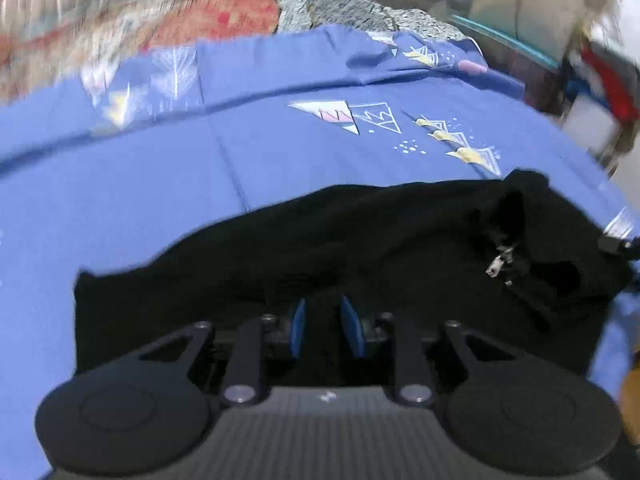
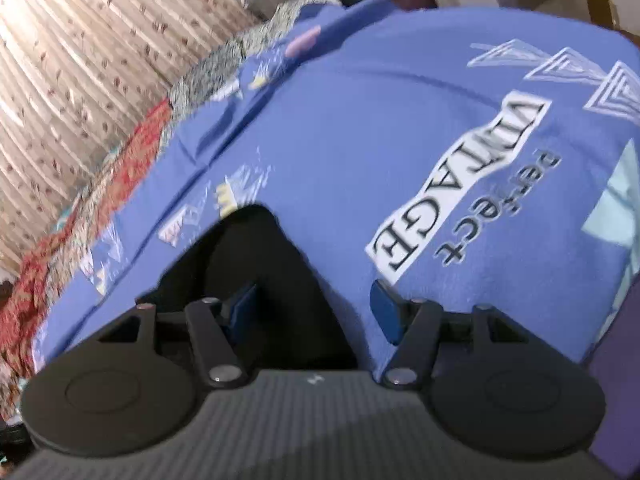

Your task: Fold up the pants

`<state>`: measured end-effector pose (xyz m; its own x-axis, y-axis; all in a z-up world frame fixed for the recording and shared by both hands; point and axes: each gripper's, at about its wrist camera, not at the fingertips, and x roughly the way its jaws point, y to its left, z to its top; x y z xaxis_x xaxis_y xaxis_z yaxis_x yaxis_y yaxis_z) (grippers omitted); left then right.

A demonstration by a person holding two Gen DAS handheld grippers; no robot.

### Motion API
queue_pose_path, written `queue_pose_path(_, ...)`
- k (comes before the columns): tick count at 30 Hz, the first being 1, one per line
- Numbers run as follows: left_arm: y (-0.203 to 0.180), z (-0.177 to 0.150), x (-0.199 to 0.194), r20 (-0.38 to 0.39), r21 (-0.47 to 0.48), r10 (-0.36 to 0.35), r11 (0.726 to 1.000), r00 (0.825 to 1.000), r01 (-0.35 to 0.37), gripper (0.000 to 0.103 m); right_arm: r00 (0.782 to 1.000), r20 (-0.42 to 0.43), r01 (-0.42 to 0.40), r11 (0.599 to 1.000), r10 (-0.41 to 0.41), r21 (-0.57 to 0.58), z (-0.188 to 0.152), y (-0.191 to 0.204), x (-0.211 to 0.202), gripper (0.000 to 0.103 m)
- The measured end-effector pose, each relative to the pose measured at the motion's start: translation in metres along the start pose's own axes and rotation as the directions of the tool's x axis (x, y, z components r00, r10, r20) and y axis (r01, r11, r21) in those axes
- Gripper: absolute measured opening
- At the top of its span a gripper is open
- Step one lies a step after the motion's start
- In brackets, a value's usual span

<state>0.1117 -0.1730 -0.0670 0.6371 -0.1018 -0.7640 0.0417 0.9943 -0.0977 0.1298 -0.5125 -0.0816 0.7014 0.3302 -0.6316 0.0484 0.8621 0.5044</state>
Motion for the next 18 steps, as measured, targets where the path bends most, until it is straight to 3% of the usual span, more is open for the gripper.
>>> queue_pose_path(1,-0.003,0.004,0.000,-0.012,0.000,0.013,1.000,1.000,-0.013,0.022,1.000,-0.011,-0.001,1.000,0.001,-0.026,-0.002,0.005,0.001,0.020)
queue_pose_path(3,0.001,0.011,-0.008,-0.037,-0.023,0.004,1.000,0.999,-0.005,0.022,0.999,-0.031,-0.024,0.996,0.022,-0.089,-0.003,0.018,-0.001,0.019)
queue_pose_path(5,0.011,0.021,-0.025,-0.034,-0.082,-0.046,0.996,0.998,0.043,0.029,0.999,-0.014,-0.054,0.987,0.052,-0.149,-0.004,0.036,-0.010,0.019)
queue_pose_path(6,0.016,0.024,-0.035,-0.008,-0.108,-0.071,0.992,0.997,0.070,0.033,0.997,-0.001,-0.079,0.982,0.080,-0.173,-0.004,0.045,-0.017,0.019)
queue_pose_path(8,0.026,0.034,-0.058,0.068,-0.161,-0.099,0.981,0.993,0.109,0.051,0.992,0.014,-0.122,0.968,0.128,-0.221,-0.005,0.062,-0.027,0.019)
queue_pose_path(12,0.034,0.049,-0.084,0.113,-0.236,-0.179,0.951,0.977,0.201,0.058,0.979,0.002,-0.196,0.935,0.206,-0.297,-0.012,0.096,-0.034,0.019)
queue_pose_path(13,0.032,0.052,-0.088,0.119,-0.235,-0.203,0.945,0.972,0.227,0.064,0.975,-0.004,-0.213,0.923,0.223,-0.319,-0.016,0.107,-0.035,0.019)
queue_pose_path(14,0.029,0.055,-0.090,0.121,-0.229,-0.229,0.940,0.966,0.251,0.081,0.971,-0.010,-0.226,0.914,0.237,-0.337,-0.019,0.114,-0.035,0.019)
queue_pose_path(16,0.018,0.061,-0.089,0.110,-0.212,-0.273,0.933,0.956,0.291,0.103,0.963,-0.027,-0.260,0.891,0.270,-0.372,-0.026,0.131,-0.034,0.019)
queue_pose_path(18,0.007,0.067,-0.084,0.084,-0.192,-0.323,0.923,0.942,0.334,0.103,0.951,-0.053,-0.299,0.861,0.305,-0.411,-0.034,0.148,-0.034,0.019)
